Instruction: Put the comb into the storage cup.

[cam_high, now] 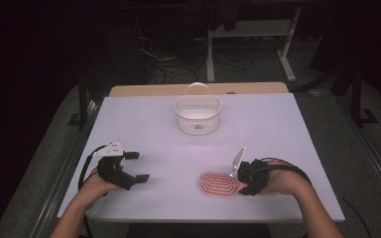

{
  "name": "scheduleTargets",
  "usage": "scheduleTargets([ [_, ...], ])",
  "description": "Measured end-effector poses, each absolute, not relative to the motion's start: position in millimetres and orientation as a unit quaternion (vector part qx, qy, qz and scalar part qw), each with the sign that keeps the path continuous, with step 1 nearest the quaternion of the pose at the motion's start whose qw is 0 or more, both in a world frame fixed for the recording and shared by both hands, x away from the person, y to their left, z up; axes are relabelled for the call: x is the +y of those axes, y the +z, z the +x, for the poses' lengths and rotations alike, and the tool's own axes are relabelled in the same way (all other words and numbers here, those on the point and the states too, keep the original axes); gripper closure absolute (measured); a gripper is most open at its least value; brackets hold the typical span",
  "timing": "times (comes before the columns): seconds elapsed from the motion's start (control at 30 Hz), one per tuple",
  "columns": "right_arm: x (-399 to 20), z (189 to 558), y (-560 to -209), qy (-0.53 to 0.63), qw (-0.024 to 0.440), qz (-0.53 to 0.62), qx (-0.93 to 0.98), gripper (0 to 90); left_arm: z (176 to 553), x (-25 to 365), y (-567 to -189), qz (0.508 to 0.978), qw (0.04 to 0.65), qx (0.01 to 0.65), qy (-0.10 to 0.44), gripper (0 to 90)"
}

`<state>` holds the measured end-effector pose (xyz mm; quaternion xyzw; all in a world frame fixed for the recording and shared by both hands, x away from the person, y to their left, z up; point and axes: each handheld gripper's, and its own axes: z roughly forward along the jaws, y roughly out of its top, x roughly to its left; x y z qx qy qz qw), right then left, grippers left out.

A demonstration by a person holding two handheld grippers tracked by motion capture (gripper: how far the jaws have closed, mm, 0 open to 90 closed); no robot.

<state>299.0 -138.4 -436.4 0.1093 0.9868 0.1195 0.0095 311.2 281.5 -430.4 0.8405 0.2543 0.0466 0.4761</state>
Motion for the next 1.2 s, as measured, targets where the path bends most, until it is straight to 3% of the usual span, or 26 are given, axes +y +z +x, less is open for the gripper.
scheduleTargets([
  [1.2,-147.1,305.6,-435.8,0.151,-0.008,0.140,0.978,68.7,311.8,281.5,-430.9,0.840,0.476,0.257,0.045,0.0],
])
